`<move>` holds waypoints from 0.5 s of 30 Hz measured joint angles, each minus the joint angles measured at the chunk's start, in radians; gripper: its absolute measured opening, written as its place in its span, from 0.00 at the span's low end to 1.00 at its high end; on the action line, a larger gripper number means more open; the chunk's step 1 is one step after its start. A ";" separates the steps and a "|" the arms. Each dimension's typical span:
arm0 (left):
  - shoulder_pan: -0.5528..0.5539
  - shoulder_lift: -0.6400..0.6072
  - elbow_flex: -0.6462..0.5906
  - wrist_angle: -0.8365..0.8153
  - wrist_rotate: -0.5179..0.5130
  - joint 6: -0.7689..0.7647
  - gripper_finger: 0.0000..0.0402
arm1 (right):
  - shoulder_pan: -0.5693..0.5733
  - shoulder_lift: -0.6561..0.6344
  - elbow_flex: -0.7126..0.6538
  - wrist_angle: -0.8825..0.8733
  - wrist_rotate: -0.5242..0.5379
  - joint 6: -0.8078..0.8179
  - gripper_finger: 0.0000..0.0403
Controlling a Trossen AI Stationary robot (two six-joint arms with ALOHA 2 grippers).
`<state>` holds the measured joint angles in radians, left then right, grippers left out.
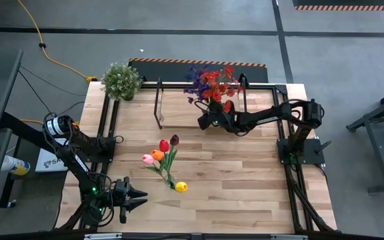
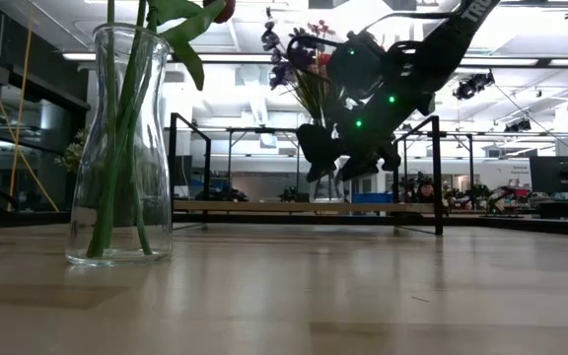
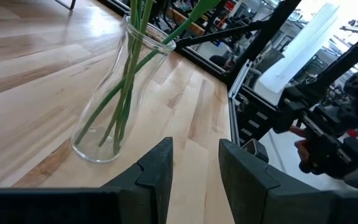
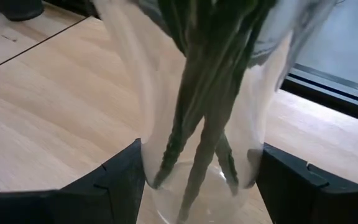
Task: Pick and place flowers into a vace then onto a shelf
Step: Put the right transparent vase with the flowers on the shelf
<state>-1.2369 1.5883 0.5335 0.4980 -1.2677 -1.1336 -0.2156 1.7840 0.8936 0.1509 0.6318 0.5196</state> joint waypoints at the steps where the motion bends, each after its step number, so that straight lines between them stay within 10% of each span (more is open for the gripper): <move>1: 0.000 0.000 0.000 0.000 0.000 0.000 0.41 | -0.002 0.000 0.000 0.000 0.000 -0.002 0.62; 15: 0.000 0.000 0.000 -0.004 0.000 0.002 0.41 | -0.010 -0.002 0.001 0.016 -0.044 -0.027 0.63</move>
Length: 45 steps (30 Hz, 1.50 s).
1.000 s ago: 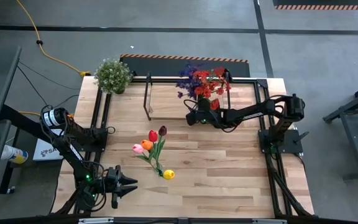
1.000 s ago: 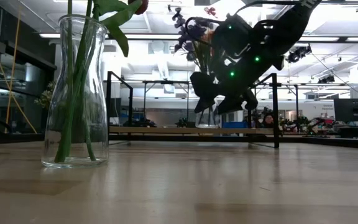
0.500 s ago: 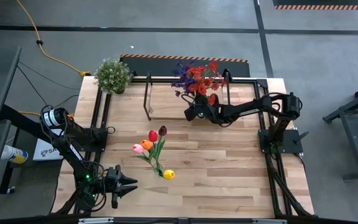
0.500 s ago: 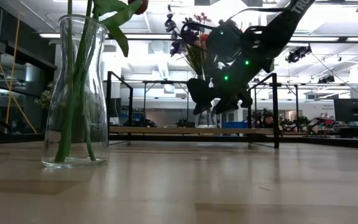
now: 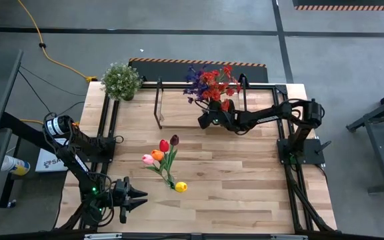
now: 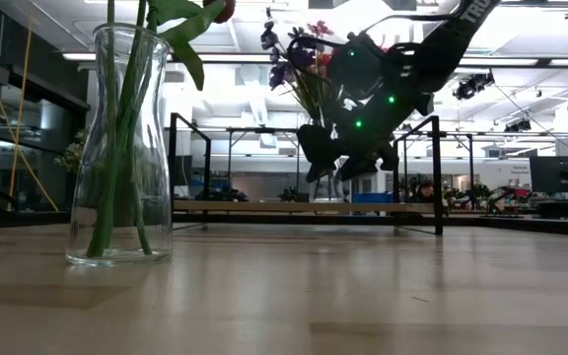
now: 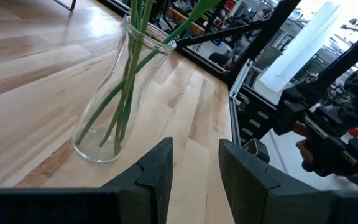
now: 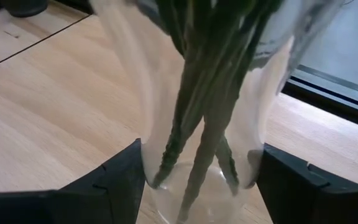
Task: Pick and place flowers into a vace then onto a shelf
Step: Put the right transparent vase with the flowers on the shelf
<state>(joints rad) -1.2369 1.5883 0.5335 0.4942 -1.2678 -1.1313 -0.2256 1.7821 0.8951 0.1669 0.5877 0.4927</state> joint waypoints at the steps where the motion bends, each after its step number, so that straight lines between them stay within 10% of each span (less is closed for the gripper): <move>1: 0.000 0.000 0.000 -0.001 0.000 0.000 0.41 | -0.004 -0.001 0.000 0.002 -0.018 0.000 0.64; 45: 0.000 0.000 0.000 -0.026 0.004 0.000 0.41 | -0.037 -0.001 0.001 0.025 -0.130 -0.004 0.69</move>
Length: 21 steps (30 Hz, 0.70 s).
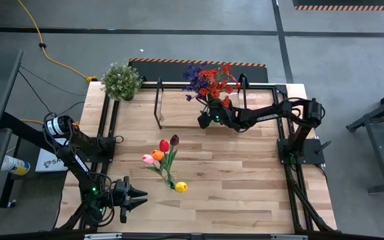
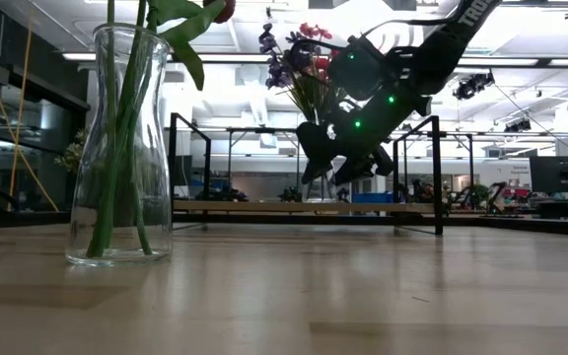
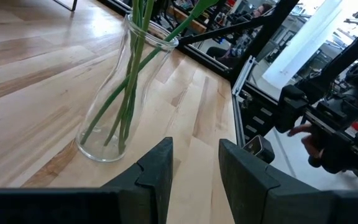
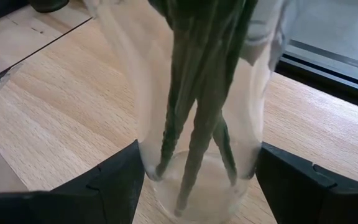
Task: Pick and place flowers into a vace then onto a shelf
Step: Put the right transparent vase with the flowers on the shelf
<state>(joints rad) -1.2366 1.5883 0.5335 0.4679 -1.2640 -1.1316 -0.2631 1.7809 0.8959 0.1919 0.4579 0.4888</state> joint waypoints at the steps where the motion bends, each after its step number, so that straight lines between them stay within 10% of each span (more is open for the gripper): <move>1: 0.000 0.000 0.000 0.000 0.000 0.000 0.41 | 0.000 0.000 0.000 0.000 0.001 0.000 0.69; 21: 0.000 0.000 0.000 0.000 0.000 0.000 0.41 | 0.002 0.000 0.000 0.010 0.000 -0.002 0.78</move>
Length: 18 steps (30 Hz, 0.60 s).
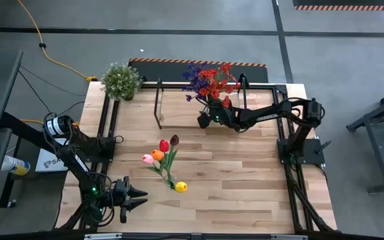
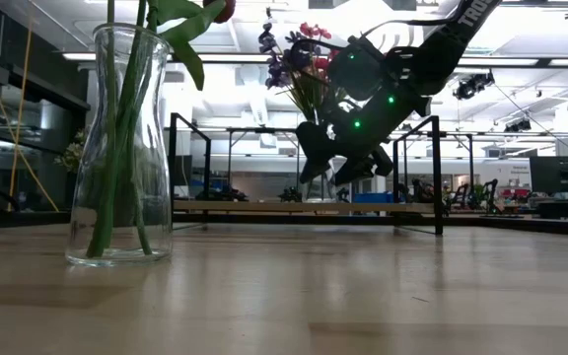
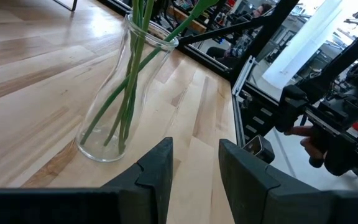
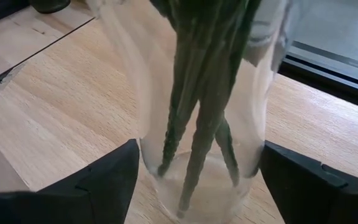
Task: Pick and place flowers into a vace then onto a shelf
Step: Put the right transparent vase with the flowers on the shelf
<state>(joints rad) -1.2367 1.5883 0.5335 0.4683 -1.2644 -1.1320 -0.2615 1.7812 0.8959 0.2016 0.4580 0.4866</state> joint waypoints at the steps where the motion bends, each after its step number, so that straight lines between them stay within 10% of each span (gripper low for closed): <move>1: 0.000 0.000 0.000 0.000 0.000 0.000 0.41 | 0.000 -0.001 0.000 0.000 -0.002 0.000 0.79; 18: 0.000 0.000 0.000 0.000 0.000 0.000 0.41 | 0.000 -0.006 0.000 0.008 -0.093 -0.026 0.84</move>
<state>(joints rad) -1.2368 1.5883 0.5335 0.4683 -1.2644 -1.1319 -0.2611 1.7752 0.8959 0.2094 0.3647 0.4610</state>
